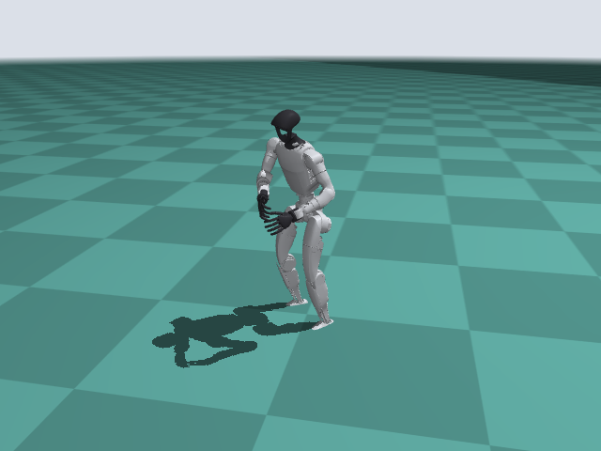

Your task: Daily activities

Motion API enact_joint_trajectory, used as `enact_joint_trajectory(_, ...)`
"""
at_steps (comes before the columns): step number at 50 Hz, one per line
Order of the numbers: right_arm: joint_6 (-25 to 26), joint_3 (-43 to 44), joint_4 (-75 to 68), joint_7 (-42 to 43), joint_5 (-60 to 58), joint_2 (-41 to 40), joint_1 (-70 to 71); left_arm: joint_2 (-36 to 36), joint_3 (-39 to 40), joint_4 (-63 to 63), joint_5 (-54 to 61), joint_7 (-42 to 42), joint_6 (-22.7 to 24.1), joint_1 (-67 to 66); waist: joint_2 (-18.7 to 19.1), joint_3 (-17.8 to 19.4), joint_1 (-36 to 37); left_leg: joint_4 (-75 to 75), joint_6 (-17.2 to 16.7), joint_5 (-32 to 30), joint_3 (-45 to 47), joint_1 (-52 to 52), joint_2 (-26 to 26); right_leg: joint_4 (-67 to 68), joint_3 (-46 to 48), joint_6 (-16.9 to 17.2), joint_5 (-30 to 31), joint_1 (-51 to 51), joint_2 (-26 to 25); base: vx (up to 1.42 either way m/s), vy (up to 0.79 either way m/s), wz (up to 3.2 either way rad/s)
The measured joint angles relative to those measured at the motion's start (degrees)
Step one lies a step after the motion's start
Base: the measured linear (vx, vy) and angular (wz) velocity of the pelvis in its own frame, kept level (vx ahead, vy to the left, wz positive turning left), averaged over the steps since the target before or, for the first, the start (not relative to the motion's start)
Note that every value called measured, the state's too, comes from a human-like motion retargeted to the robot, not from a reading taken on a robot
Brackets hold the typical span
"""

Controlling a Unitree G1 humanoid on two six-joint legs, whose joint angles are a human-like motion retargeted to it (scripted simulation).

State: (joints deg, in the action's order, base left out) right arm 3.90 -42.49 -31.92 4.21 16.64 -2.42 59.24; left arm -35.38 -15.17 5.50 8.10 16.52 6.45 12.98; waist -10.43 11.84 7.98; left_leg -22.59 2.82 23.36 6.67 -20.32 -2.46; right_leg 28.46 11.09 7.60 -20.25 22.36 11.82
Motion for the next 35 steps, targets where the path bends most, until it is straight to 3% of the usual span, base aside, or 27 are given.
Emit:
enact_joint_trajectory(15,-2.78,4.00,8.25,0.21,11.99,3.73,-4.46,-0.96,-1.86,-4.03,8.38,-2.68,1.46,1.38,-2.06,-3.29,-3.43,-4.25,-0.18,1.50,0.36,-5.44,0.69,5.66,-0.59,0.69,-2.04,6.09,1.72,0.00,0.00,0.00)
enact_joint_trajectory(26,-3.39,3.19,16.21,-0.40,18.78,8.25,-12.64,1.03,-9.77,-4.79,14.71,-5.17,0.22,7.66,-0.45,-5.23,-6.38,0.89,-0.57,-1.28,0.26,-4.81,1.33,3.39,-0.32,0.49,-1.17,6.60,1.81,0.00,0.00,0.00)
enact_joint_trajectory(35,-2.01,1.14,17.58,-2.47,17.42,11.11,-15.97,3.93,-18.15,1.45,17.42,-9.00,-2.59,15.09,1.77,-5.45,-8.63,5.83,-1.30,-4.24,-0.11,-3.91,1.39,2.20,-0.10,-0.38,-0.56,7.18,1.40,0.00,0.00,0.00)
